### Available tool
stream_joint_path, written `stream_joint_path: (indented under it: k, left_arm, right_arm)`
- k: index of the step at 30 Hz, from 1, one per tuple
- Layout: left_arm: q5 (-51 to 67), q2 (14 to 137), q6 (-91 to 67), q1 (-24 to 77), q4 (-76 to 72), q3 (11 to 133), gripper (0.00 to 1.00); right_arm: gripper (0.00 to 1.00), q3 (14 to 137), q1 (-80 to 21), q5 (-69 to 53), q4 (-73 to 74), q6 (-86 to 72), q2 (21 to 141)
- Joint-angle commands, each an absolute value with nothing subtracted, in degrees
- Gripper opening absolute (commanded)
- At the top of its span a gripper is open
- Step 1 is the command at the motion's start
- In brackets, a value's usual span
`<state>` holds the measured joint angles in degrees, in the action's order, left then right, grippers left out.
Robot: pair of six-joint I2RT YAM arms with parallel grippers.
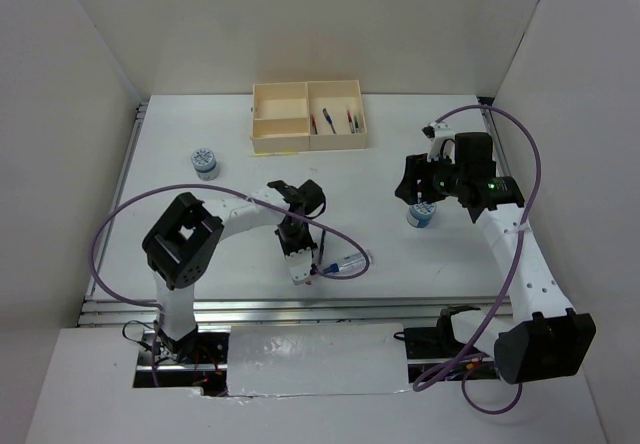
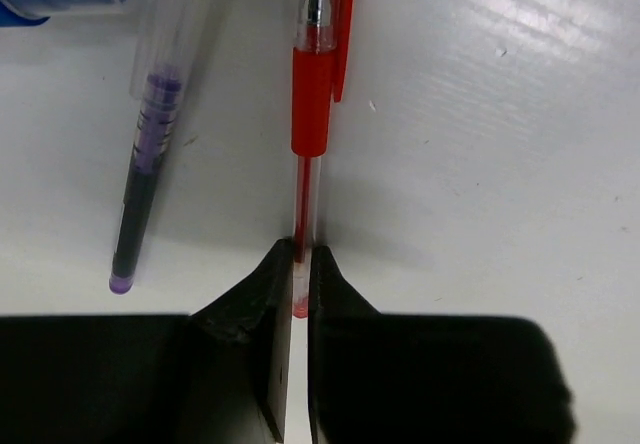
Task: Sort the stationery into containers
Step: Pick up the pen from the center of the board.
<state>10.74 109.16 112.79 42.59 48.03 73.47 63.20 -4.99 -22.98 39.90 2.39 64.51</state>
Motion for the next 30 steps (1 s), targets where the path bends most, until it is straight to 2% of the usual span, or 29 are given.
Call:
stream_joint_path:
  k: [1,6,10,11,13,14,15,16,17,18,20,23,30]
  left_arm:
    - [10.9,109.0,110.8,43.7,51.1,69.8,0.09]
    - [23.8,104.3,95.4,39.3,55.9,76.2,0.00]
    - [42.1,99.8,77.2,31.7,60.9,90.8,0.00]
    - [52.2,98.7,66.0,28.1,58.7,92.4,0.00]
    - [61.4,94.0,51.0,24.3,50.3,92.0,0.00]
    - [66.0,91.5,27.7,21.9,42.0,89.3,0.00]
    - [65.1,88.5,12.4,21.4,15.0,85.0,0.00]
    - [63.0,81.8,-3.7,20.8,-3.7,73.8,0.00]
    - [55.4,78.8,-25.7,20.0,-16.3,68.1,0.00]
    - [50.0,74.1,-34.3,19.9,-36.8,59.7,0.00]
    - [40.0,71.8,-43.6,20.9,-38.4,58.9,0.00]
    - [33.8,71.6,-52.9,20.7,-36.8,60.8,0.00]
    - [25.8,72.2,-61.9,20.0,-30.7,62.6,0.00]
  right_arm:
    - [0.67,64.7,-4.9,-24.0,41.0,3.1,64.8]
    - [0.65,67.2,-5.5,-24.3,40.3,3.3,63.3]
    - [0.63,71.2,-5.4,-26.6,41.2,2.9,63.3]
    - [0.63,72.8,-5.2,-29.0,41.4,2.5,63.7]
    - [0.62,73.8,-5.0,-31.5,40.3,0.9,64.7]
    - [0.62,74.6,-5.1,-34.6,39.4,0.3,65.0]
    - [0.62,75.2,-5.3,-36.0,39.1,0.1,66.0]
    - [0.61,75.9,-5.4,-37.9,38.9,-1.8,66.5]
    - [0.61,77.1,-5.8,-41.6,37.7,-3.2,67.1]
    - [0.60,77.6,-6.0,-43.1,37.1,-4.1,67.7]
    - [0.56,79.4,-7.0,-47.3,35.2,-6.4,69.1]
    - [0.50,83.0,-9.3,-50.7,35.1,-8.3,72.2]
    - [0.41,83.8,-16.2,-55.8,28.4,-14.7,76.6]
